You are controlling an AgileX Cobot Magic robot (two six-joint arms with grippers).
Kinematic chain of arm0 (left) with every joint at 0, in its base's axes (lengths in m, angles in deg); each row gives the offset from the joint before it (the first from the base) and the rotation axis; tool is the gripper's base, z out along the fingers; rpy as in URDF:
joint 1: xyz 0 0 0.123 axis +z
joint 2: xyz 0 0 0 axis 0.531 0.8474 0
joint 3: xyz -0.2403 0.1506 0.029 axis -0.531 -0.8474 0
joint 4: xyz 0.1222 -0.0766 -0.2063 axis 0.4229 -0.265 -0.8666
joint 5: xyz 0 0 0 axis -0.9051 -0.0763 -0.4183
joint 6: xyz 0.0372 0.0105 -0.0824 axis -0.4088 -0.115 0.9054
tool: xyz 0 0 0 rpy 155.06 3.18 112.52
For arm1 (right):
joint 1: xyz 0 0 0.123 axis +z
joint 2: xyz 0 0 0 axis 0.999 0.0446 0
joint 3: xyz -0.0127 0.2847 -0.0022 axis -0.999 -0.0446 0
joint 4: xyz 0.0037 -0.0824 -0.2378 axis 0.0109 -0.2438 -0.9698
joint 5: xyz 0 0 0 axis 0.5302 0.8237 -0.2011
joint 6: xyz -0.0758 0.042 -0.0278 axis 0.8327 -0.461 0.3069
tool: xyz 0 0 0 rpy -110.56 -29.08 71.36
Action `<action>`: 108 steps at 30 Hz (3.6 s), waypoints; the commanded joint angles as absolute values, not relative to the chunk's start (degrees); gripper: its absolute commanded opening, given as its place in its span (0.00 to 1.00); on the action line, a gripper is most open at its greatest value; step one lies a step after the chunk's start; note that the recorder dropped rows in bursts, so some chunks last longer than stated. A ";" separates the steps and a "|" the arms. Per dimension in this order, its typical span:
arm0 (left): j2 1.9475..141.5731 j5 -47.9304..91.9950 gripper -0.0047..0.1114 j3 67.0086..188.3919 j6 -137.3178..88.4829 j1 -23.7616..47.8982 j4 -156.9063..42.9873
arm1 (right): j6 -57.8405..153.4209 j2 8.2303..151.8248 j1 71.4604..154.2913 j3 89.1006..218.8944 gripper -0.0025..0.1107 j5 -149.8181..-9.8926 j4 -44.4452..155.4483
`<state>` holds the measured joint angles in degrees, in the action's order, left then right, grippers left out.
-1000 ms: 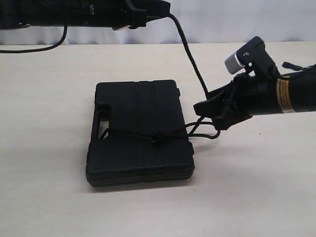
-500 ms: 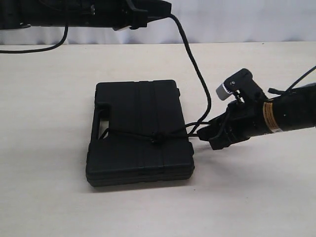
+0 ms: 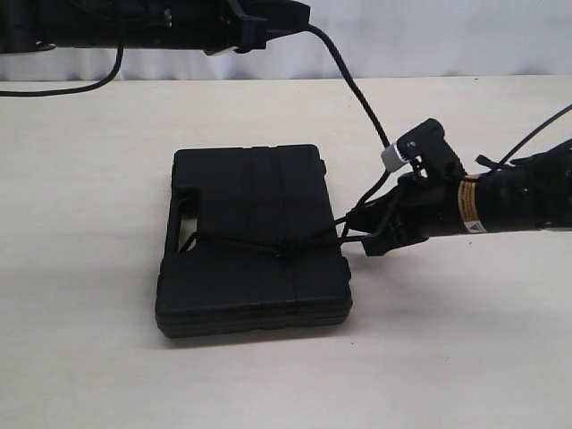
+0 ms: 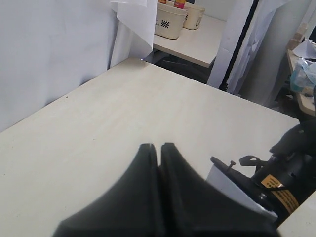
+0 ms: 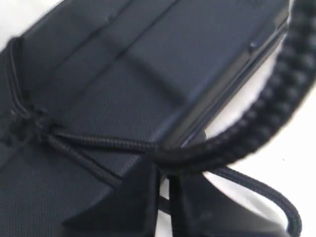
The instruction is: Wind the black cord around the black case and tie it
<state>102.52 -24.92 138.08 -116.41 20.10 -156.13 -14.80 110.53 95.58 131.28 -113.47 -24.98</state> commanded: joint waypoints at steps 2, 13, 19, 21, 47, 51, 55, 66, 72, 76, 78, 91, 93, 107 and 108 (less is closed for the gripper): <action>102.54 -24.07 0.13 138.63 -116.08 19.98 -156.91 | -15.91 109.57 95.60 131.74 0.06 -111.55 -21.64; 102.54 -23.90 0.17 138.63 -116.08 19.98 -156.91 | -17.53 109.34 95.60 131.74 0.39 -111.11 -14.38; 102.54 -23.90 0.17 138.63 -116.08 19.98 -156.91 | -16.49 109.34 95.60 131.74 0.06 -109.44 -14.48; 102.54 -23.90 0.17 138.63 -116.08 19.98 -156.91 | -16.64 109.34 95.60 131.74 0.06 -109.40 -14.34; 112.40 -32.63 0.55 138.43 -37.95 28.00 -84.52 | -23.64 109.34 92.78 131.74 0.06 -109.55 -14.75; 115.56 -28.13 0.59 138.43 -37.95 28.00 -86.19 | -24.16 109.34 92.88 131.74 0.06 -110.27 -14.75; 117.02 -22.10 0.58 138.43 -37.95 28.00 -86.64 | -24.28 109.34 92.88 131.74 0.06 -110.32 -14.96; 123.02 -19.02 0.50 138.43 -48.74 28.00 -105.42 | -25.48 109.34 92.88 131.74 0.06 -110.32 -14.97; 123.25 -19.19 0.04 138.43 -48.89 28.10 -105.50 | -26.20 107.48 92.88 131.74 0.06 -109.02 -14.97; 123.02 -19.42 0.04 138.53 -48.49 28.81 -105.78 | -28.78 104.88 92.77 131.74 0.06 -106.45 -14.97; 122.02 -20.00 0.04 138.53 -48.03 29.62 -105.92 | -30.08 103.15 92.19 131.74 0.06 -105.91 -17.33; 114.16 -24.83 0.04 138.53 -47.30 36.60 -105.19 | -50.20 95.90 77.44 131.74 0.06 -105.91 -44.45; 114.16 -25.39 0.04 138.53 -47.30 36.69 -105.10 | -50.75 95.90 74.62 131.62 0.06 -105.91 -44.45; 114.04 -25.62 0.04 138.41 -45.18 40.34 -100.40 | -50.84 97.16 64.11 129.33 0.06 -94.85 -44.45; 114.15 -25.62 0.04 138.41 -44.90 41.07 -100.08 | -50.84 97.62 64.11 129.20 0.06 -94.45 -44.45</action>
<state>115.27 -28.42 138.43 -46.00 37.92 -104.27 -51.19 97.05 65.97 129.52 -105.03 -44.58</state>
